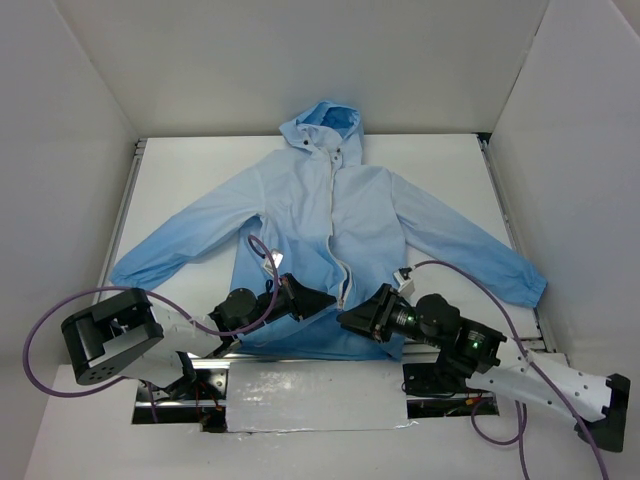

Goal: Zip up the jacket

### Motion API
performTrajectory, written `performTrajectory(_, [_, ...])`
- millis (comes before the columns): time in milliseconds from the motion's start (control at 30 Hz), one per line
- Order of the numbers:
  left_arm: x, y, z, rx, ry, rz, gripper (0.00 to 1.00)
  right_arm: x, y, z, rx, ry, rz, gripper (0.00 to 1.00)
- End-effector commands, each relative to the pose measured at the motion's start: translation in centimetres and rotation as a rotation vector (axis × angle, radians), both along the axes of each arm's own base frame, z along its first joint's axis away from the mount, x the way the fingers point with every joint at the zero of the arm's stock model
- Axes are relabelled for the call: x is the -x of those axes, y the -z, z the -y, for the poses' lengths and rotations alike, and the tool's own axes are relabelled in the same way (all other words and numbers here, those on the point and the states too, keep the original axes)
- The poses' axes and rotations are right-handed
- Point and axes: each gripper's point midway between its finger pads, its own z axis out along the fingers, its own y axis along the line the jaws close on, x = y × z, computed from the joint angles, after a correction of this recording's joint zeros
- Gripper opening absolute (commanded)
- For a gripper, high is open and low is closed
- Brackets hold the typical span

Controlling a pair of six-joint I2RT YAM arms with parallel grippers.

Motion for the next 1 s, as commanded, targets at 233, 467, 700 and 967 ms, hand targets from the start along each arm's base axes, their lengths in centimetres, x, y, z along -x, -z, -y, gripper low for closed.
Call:
performTrajectory(233, [1.9,-11.3,-1.0,0.347,0.036,0.324,0.0,-1.9,-0.2,-0.4,-0.047,0.191,-0.087,0.43])
performTrajectory(467, [2.2,-11.7,-1.1,0.366,0.036,0.348,0.0,-2.6,0.4,-0.8,-0.013,0.229,-0.093,0.4])
performTrajectory(700, [2.3,-11.6,-1.3,0.364,0.032,0.357,0.0,-2.9,1.5,-0.8,0.017,0.253,-0.105,0.41])
performTrajectory(967, [2.4,-11.6,-1.4,0.365,0.033,0.368,0.0,-3.5,1.5,-0.2,0.031,0.29,-0.08,0.4])
